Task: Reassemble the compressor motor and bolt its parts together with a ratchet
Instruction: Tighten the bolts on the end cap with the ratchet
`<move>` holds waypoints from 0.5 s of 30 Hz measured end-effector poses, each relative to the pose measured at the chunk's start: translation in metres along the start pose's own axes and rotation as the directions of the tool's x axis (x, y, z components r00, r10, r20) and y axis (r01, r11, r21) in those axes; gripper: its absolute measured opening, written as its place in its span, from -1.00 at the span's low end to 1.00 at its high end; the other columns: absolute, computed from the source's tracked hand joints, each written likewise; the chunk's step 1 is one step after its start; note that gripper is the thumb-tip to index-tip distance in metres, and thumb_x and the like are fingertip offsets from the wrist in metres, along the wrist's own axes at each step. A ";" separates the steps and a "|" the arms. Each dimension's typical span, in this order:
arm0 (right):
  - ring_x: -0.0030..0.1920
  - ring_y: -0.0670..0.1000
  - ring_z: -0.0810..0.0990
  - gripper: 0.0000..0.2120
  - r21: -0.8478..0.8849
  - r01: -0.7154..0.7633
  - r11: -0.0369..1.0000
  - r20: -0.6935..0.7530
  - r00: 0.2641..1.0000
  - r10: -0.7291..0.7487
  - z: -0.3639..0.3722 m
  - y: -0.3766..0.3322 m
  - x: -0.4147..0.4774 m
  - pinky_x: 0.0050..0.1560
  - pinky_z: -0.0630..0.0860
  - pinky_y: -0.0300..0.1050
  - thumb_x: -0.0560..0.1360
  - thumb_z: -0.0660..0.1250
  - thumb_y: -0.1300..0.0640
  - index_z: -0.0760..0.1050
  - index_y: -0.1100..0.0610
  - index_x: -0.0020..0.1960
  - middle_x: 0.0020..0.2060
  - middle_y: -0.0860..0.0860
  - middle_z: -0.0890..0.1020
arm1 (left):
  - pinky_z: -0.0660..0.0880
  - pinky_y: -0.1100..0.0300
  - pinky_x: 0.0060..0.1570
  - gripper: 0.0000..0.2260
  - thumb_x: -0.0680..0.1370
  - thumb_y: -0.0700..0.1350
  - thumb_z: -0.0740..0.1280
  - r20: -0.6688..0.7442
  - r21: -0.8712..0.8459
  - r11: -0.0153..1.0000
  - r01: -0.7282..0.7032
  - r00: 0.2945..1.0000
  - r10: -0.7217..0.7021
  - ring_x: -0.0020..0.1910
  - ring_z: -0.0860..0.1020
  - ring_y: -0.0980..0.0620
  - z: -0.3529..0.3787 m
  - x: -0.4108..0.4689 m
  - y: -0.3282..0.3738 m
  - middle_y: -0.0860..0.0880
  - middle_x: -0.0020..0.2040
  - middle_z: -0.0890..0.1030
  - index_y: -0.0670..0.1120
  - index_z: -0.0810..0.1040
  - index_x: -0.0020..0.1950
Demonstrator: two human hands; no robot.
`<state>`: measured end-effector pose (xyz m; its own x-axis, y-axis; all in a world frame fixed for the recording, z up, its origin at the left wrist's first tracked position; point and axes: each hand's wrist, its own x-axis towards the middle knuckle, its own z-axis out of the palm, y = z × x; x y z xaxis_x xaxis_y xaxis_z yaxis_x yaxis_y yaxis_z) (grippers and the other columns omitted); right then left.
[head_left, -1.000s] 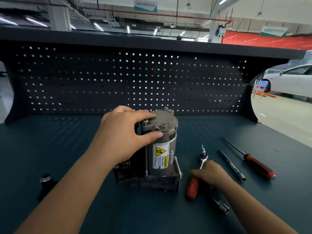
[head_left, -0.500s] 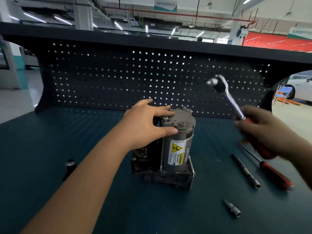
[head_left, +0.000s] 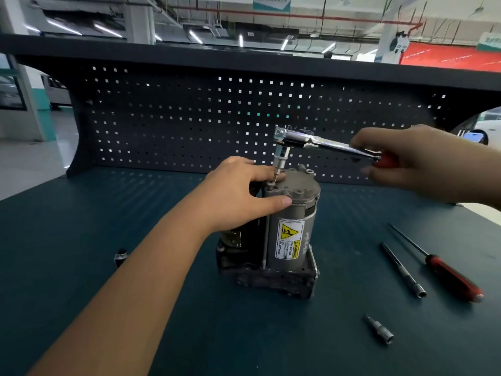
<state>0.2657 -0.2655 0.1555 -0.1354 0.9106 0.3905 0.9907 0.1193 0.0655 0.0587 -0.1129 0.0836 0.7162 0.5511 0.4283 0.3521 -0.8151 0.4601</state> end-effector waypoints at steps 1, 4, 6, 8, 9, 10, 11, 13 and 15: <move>-0.40 -0.20 0.45 -0.83 0.001 0.005 1.000 0.003 1.000 -0.005 0.001 -0.001 0.000 -0.43 0.28 -0.16 0.39 0.21 -0.05 0.29 -0.21 -0.05 -0.38 -0.30 0.50 | 0.25 0.21 0.28 -0.46 0.30 0.34 0.27 0.010 0.008 1.000 0.008 1.000 -0.008 0.39 0.18 0.26 0.000 0.000 -0.001 0.20 0.36 0.37 0.30 0.45 0.27; -0.38 -0.21 0.45 -0.82 -0.008 -0.003 1.000 0.000 1.000 0.003 0.002 -0.004 0.002 -0.42 0.30 -0.16 0.39 0.21 -0.02 0.26 -0.23 -0.08 -0.36 -0.31 0.49 | 0.26 0.10 0.35 -0.47 0.32 0.35 0.26 0.014 0.017 1.000 0.008 1.000 -0.008 0.42 0.17 0.21 0.000 0.001 -0.001 0.14 0.40 0.37 0.30 0.45 0.27; -0.37 -0.23 0.46 -0.76 -0.018 -0.011 1.000 0.016 1.000 0.012 0.002 -0.007 0.003 -0.42 0.28 -0.17 0.39 0.21 0.01 0.21 -0.29 -0.12 -0.36 -0.34 0.49 | 0.29 0.25 0.25 -0.50 0.35 0.32 0.28 -0.008 0.010 1.000 -0.016 1.000 0.017 0.36 0.25 0.24 0.000 0.001 -0.002 0.15 0.34 0.43 0.27 0.47 0.27; -0.36 -0.24 0.46 -0.74 -0.027 -0.022 0.999 0.039 0.999 0.023 0.001 -0.009 0.004 -0.42 0.28 -0.16 0.40 0.22 0.02 0.20 -0.31 -0.12 -0.35 -0.37 0.49 | 0.26 0.48 0.05 -0.52 0.37 0.29 0.29 -0.037 -0.006 0.999 -0.047 0.998 0.047 0.24 0.32 0.32 0.000 0.000 -0.002 0.20 0.28 0.49 0.20 0.52 0.26; -0.37 -0.22 0.46 -0.76 -0.034 -0.028 0.999 0.045 0.999 0.030 0.000 -0.009 0.003 -0.43 0.28 -0.15 0.40 0.23 0.02 0.21 -0.29 -0.11 -0.35 -0.37 0.49 | 0.23 0.55 -0.03 -0.53 0.38 0.27 0.29 -0.044 -0.007 0.998 -0.057 0.997 0.057 0.19 0.33 0.35 -0.001 0.000 -0.002 0.22 0.27 0.50 0.18 0.53 0.25; -0.40 -0.18 0.46 -0.79 -0.043 -0.038 0.998 0.044 0.998 0.040 0.000 -0.009 0.003 -0.42 0.30 -0.12 0.40 0.23 0.00 0.24 -0.26 -0.09 -0.36 -0.35 0.50 | 0.23 0.57 -0.07 -0.54 0.39 0.26 0.30 -0.047 -0.005 0.998 -0.062 0.997 0.062 0.16 0.34 0.36 -0.001 -0.001 -0.002 0.23 0.26 0.51 0.16 0.54 0.25; -0.46 -0.13 0.45 -0.80 -0.060 -0.043 0.997 0.033 0.998 0.045 -0.001 -0.007 0.003 -0.41 0.32 -0.10 0.40 0.22 -0.01 0.26 -0.24 -0.06 -0.40 -0.27 0.52 | 0.22 0.57 -0.07 -0.55 0.40 0.25 0.31 -0.049 -0.005 0.998 -0.067 0.997 0.066 0.16 0.35 0.35 -0.001 -0.001 -0.002 0.22 0.26 0.51 0.16 0.54 0.25; -0.47 -0.12 0.41 -0.81 -0.125 -0.046 0.991 0.008 0.999 0.047 -0.003 -0.008 0.003 -0.37 0.40 -0.04 0.40 0.19 -0.07 0.28 -0.23 -0.01 -0.52 -0.08 0.43 | 0.25 0.50 -0.02 -0.57 0.43 0.23 0.32 -0.050 -0.015 0.998 -0.067 0.997 0.066 0.23 0.37 0.28 0.000 0.001 -0.002 0.21 0.27 0.50 0.15 0.54 0.26; -0.43 -0.05 0.43 -0.80 -0.197 -0.056 0.979 0.014 0.998 0.060 -0.009 -0.012 0.002 -0.34 0.43 -0.02 0.41 0.08 -0.24 0.26 -0.23 0.00 -0.49 -0.13 0.40 | 0.28 0.41 0.04 -0.58 0.43 0.23 0.32 -0.037 -0.006 0.998 -0.058 0.998 0.057 0.25 0.39 0.25 0.000 0.002 -0.002 0.21 0.28 0.49 0.16 0.53 0.26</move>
<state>0.2539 -0.2687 0.1634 -0.0752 0.9216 0.3809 0.9748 -0.0125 0.2225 0.0593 -0.1108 0.0836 0.7122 0.5097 0.4827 0.3065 -0.8444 0.4395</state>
